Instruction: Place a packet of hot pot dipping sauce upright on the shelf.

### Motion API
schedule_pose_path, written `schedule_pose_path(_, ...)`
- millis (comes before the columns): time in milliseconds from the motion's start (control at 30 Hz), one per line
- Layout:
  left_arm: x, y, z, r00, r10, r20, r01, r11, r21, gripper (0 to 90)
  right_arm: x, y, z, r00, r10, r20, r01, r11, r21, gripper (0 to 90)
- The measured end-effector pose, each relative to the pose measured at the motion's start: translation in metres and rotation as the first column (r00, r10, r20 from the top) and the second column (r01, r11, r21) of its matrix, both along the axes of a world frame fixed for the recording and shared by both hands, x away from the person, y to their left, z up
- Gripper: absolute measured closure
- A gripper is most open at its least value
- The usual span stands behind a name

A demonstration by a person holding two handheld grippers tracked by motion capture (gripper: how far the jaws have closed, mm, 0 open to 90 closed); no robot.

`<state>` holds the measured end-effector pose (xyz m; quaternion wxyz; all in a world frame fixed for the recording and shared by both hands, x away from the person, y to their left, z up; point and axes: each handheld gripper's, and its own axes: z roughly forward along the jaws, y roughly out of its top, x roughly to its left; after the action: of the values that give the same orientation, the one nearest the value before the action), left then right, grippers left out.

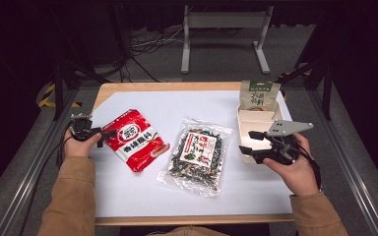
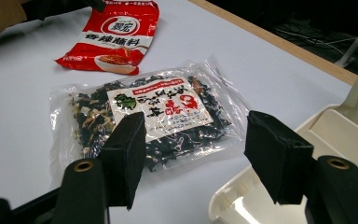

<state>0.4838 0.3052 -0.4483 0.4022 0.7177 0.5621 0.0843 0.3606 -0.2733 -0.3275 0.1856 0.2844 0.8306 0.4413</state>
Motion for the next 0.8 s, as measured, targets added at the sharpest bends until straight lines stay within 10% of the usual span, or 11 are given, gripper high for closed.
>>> schedule_pose_path(800,-0.016,-0.011,0.013,0.9861,-0.159,0.048,0.163,0.9805,-0.109,21.5,0.004,0.005,-0.002,0.9994,0.030,0.019,-0.031,0.999,0.022,37.5)
